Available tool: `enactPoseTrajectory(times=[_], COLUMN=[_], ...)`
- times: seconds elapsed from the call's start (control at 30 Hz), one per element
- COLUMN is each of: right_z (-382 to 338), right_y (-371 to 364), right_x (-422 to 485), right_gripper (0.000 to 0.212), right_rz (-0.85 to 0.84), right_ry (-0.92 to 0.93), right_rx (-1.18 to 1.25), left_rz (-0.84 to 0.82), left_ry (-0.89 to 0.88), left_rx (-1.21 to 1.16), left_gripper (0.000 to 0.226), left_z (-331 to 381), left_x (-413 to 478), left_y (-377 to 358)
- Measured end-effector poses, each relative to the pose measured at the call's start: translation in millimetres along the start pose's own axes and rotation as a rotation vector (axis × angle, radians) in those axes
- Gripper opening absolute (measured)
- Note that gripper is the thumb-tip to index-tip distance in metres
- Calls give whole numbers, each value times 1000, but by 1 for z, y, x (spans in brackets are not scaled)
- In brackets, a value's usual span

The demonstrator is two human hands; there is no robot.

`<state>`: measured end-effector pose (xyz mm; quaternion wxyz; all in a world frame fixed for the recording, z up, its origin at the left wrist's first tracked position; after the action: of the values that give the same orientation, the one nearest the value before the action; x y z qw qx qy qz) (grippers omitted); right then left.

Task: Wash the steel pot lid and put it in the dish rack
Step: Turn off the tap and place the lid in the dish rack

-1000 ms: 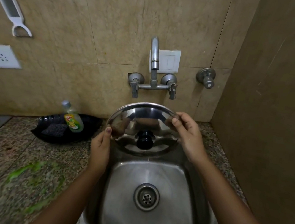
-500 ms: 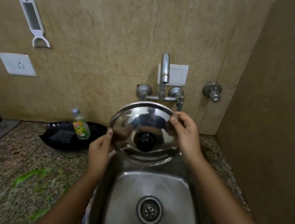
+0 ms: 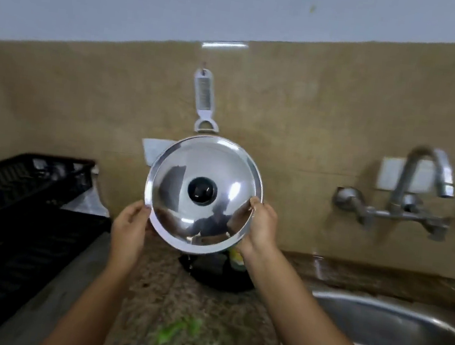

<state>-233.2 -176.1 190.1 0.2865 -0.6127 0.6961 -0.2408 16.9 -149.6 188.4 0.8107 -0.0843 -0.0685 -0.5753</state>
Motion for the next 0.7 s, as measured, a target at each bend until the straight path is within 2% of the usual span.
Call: enactPoseTrajectory(times=[0.17, 0.3, 0.5, 0.6, 0.7], right_z=[75, 119, 175, 204, 223], right_y=[-121, -213, -305, -345, -376], right_x=[23, 38, 84, 112, 135], right_gripper=[22, 22, 22, 19, 17], right_rz=[-49, -135, -150, -154, -160], right_ry=[-85, -83, 66, 167, 252], right_rx=[39, -50, -212, -322, -368], left_rz=[82, 161, 330, 407, 432], left_ry=[-42, -7, 35, 46, 74], left_rx=[81, 147, 147, 98, 98], left_gripper=[25, 28, 24, 23, 14], left_z=[38, 55, 50, 43, 27], left_x=[60, 104, 148, 171, 193], left_y=[115, 202, 294, 322, 336])
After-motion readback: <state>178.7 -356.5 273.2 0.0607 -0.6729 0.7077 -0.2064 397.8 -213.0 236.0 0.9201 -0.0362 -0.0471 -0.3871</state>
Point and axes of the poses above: each hand's wrist, its own x-axis towards the middle knuckle, its own y-axis out of the back of the hand, z = x × y, the point moved 8 cm from there along x, towards the middle knuckle, and after that the axes turned 9 degrees about -z, right-handed, at the moved point
